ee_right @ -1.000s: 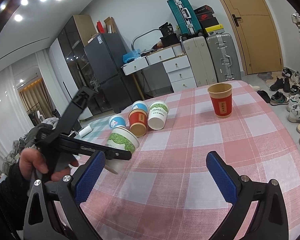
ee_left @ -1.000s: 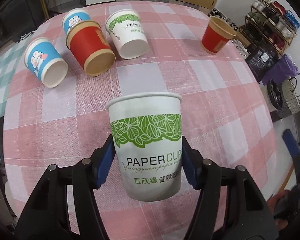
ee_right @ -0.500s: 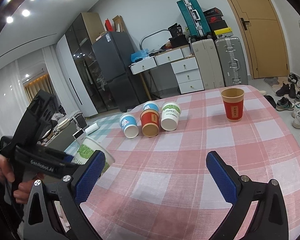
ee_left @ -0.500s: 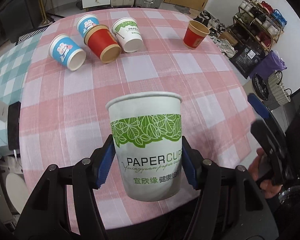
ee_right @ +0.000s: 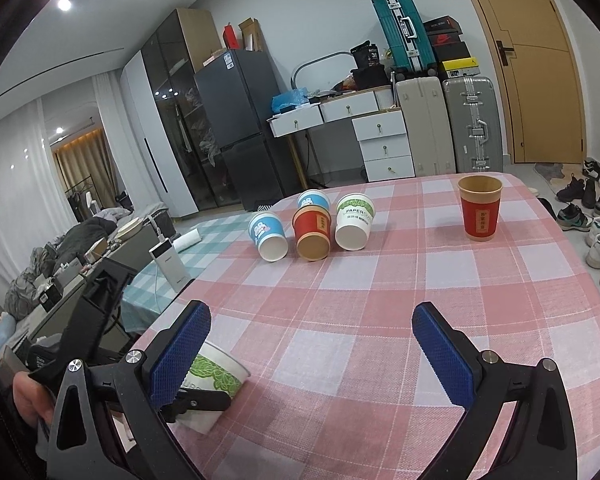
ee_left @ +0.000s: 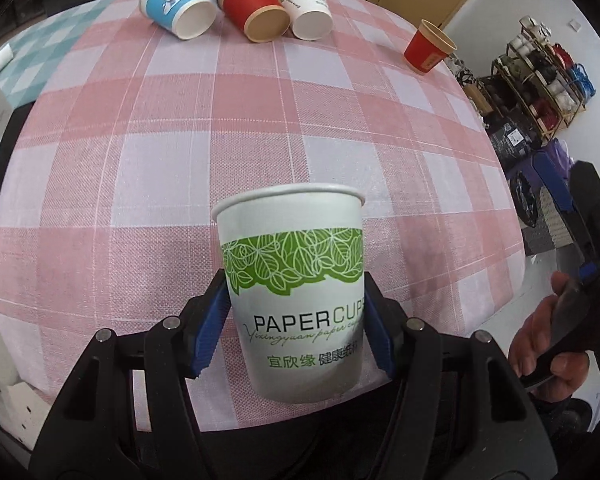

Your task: Flip cup upright

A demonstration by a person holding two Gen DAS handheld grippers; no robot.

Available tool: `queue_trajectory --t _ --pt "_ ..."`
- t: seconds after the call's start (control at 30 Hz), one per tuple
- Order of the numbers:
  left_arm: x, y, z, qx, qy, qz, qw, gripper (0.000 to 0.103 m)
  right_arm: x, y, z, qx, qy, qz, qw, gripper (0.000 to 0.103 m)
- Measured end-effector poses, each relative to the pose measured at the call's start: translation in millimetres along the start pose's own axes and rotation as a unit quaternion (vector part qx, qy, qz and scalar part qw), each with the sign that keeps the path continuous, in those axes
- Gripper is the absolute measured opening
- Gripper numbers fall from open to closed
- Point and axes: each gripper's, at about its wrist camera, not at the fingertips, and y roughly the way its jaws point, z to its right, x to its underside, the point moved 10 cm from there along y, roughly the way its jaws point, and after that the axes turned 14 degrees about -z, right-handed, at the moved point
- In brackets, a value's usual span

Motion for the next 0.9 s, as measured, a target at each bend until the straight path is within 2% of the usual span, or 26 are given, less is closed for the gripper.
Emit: queue_trajectory --t 0.27,0.3,0.37,0.4,0.53,0.57,0.6,0.67,0.7,0.77,0.9 --pt "-3.7 19.9 -5.1 0.005 -0.019 -0.009 0.9998 0.063 1.9 0.4 -5.4 0.005 -0.006 -0.007 1.000 0.103" --pt "-4.6 18.7 -6.1 0.006 -0.022 -0.007 0.9997 0.064 1.8 0.1 -6.2 0.006 -0.007 -0.007 1.000 0.103" --pt "-6.6 13.2 -10.1 -0.004 -0.026 -0.001 0.9997 0.075 1.5 -0.2 -7.4 0.005 -0.007 -0.007 1.000 0.103" --pt "-8.1 6.5 -11.8 -0.008 -0.027 0.008 0.9996 0.075 1.3 -0.6 -8.4 0.005 -0.007 -0.008 1.000 0.103" --pt "-11.9 -36.4 -6.4 0.025 -0.026 0.063 0.9973 0.075 -0.1 -0.9 -14.7 0.001 -0.009 -0.012 1.000 0.103" --pt "-12.8 -54.8 -4.8 0.028 -0.025 0.094 0.9949 0.076 -0.3 -1.1 -18.4 0.000 -0.012 -0.013 1.000 0.103" --pt "-13.7 -69.6 -3.9 0.026 -0.023 0.119 0.9923 0.082 -0.7 -0.9 -22.3 -0.001 -0.015 -0.016 1.000 0.103" --pt "-12.7 -103.3 -2.0 0.012 -0.015 0.178 0.9838 0.092 -1.4 -0.4 -31.8 -0.002 -0.024 -0.023 0.999 0.103" --pt "-11.6 -116.1 -2.5 0.001 -0.014 0.201 0.9794 0.102 -1.9 -0.2 -36.7 -0.005 -0.028 -0.025 0.999 0.103" --pt "-7.0 -137.5 -5.8 -0.026 -0.016 0.242 0.9698 0.102 -2.7 0.5 -47.3 -0.012 -0.035 -0.030 0.999 0.103" --pt "5.7 -153.8 -21.5 -0.056 -0.039 0.271 0.9601 0.102 0.8 7.0 -70.0 -0.043 -0.042 -0.066 0.996 0.103"
